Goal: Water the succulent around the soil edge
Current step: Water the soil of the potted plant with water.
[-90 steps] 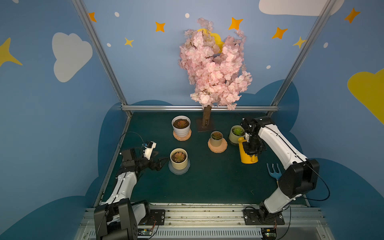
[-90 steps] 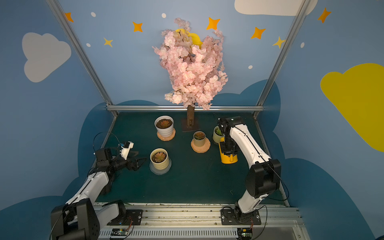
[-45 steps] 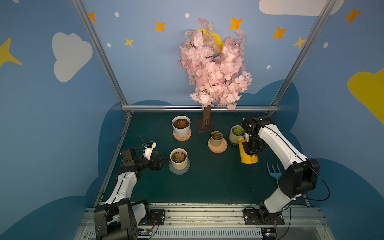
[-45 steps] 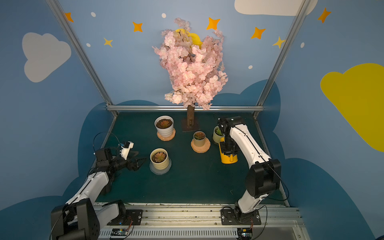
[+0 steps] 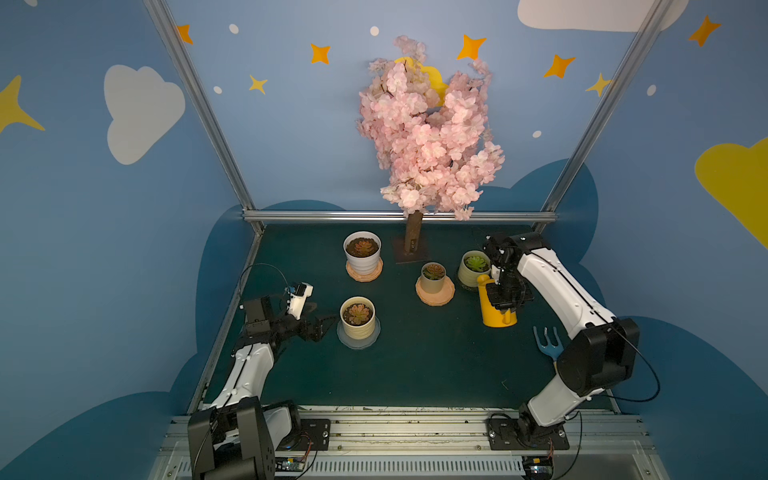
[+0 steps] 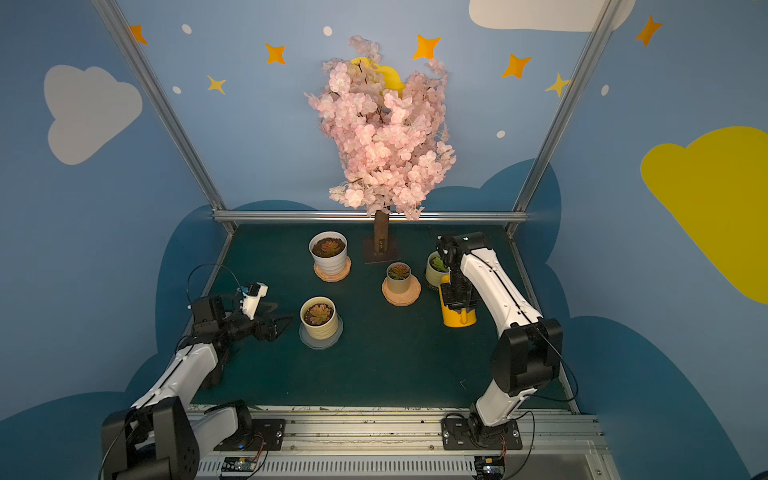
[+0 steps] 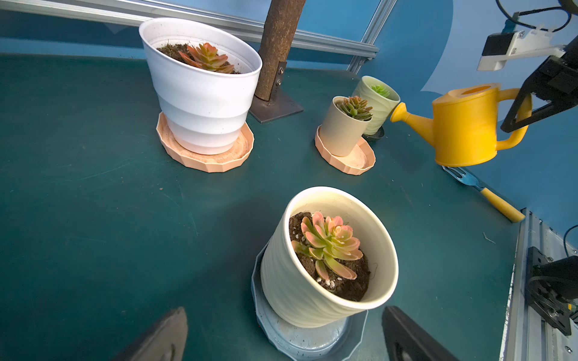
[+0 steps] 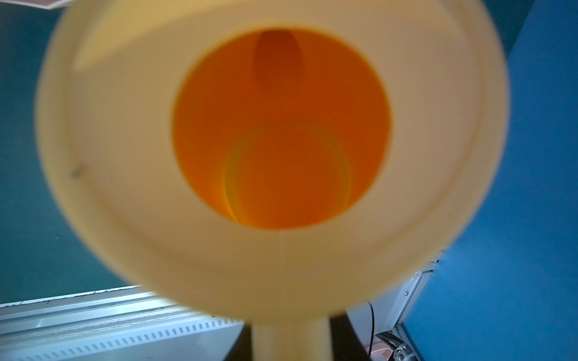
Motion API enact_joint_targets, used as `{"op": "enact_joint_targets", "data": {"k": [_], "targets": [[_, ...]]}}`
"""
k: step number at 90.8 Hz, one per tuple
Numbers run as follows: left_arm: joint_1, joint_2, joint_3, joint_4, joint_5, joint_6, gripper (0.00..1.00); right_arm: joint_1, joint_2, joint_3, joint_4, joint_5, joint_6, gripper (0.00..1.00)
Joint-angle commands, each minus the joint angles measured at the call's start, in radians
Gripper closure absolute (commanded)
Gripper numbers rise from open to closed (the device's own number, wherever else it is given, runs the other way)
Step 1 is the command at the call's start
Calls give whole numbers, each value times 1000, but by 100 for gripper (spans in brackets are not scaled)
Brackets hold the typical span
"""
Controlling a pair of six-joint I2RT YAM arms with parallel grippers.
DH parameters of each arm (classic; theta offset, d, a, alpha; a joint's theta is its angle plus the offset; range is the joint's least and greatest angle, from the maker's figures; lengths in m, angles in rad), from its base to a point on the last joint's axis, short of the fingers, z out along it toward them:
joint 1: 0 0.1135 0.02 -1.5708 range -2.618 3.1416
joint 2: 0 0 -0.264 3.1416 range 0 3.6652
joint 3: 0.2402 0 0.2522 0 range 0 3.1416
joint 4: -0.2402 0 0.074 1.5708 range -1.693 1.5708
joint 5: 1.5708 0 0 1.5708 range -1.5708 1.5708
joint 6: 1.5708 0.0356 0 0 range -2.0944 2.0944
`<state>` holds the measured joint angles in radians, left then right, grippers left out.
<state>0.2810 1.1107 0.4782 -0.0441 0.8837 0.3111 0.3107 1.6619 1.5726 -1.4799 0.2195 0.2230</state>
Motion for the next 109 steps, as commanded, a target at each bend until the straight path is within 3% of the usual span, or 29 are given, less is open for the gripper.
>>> {"op": "enact_joint_targets", "data": {"k": [1,109], "targets": [[-2,-6,-11,-2,4,15,0,-7,-14,23,-21,5,-5,100],[-5,-4,-10,1,-3,13,0,-7,-9,30,-19,-16,-11,100]]}}
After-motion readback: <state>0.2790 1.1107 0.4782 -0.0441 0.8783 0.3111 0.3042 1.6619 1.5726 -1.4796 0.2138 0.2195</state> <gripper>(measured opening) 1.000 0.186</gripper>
